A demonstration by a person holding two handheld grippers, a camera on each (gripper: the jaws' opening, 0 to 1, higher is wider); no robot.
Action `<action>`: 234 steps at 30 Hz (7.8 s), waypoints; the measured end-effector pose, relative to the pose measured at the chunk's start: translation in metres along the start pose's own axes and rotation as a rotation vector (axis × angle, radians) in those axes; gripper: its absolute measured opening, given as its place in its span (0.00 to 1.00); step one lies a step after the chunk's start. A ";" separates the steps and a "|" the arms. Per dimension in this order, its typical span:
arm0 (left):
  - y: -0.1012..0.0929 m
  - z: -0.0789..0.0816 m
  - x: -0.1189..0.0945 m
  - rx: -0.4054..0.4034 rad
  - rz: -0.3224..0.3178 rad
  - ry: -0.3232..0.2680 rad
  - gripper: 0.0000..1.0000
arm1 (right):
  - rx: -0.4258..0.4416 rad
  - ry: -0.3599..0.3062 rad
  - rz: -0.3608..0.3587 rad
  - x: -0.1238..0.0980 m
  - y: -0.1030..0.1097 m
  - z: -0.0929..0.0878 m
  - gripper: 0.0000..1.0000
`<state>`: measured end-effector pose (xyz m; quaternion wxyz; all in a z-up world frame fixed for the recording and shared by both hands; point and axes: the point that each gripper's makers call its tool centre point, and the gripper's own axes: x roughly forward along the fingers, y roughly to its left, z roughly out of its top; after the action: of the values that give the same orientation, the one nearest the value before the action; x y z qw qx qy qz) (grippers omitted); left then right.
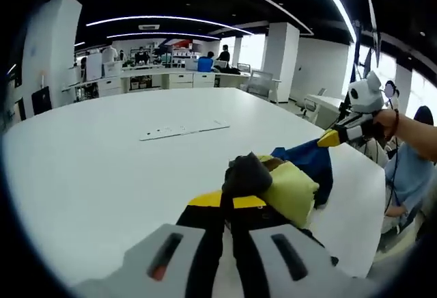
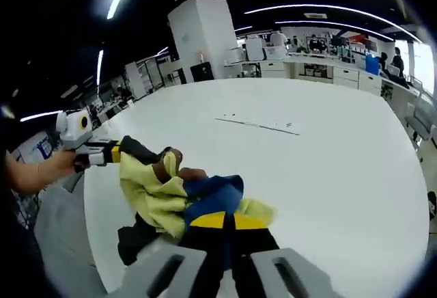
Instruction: Fold the garment on the visible template until the final outline fits inside the template.
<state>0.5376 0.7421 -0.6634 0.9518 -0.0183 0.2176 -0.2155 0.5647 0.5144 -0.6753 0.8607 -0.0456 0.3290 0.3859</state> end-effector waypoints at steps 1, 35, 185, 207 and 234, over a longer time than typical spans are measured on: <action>0.006 0.003 0.000 -0.013 0.017 -0.001 0.00 | -0.007 0.001 -0.006 0.000 -0.002 0.001 0.00; 0.105 -0.041 0.091 -0.076 0.203 0.178 0.00 | 0.173 0.058 -0.178 0.011 -0.122 -0.016 0.00; 0.053 -0.106 -0.090 -0.194 0.278 0.112 0.00 | 0.107 -0.107 -0.189 0.064 -0.022 0.026 0.00; 0.088 -0.110 -0.106 -0.177 0.424 0.115 0.28 | 0.119 -0.056 -0.148 0.060 -0.013 0.008 0.32; -0.002 -0.070 -0.053 -0.118 0.178 0.015 0.47 | 0.180 0.034 -0.232 0.028 0.020 -0.072 0.47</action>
<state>0.4639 0.7666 -0.7053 0.9627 -0.0532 0.2380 -0.1171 0.5256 0.5220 -0.7448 0.8945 -0.0123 0.3693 0.2518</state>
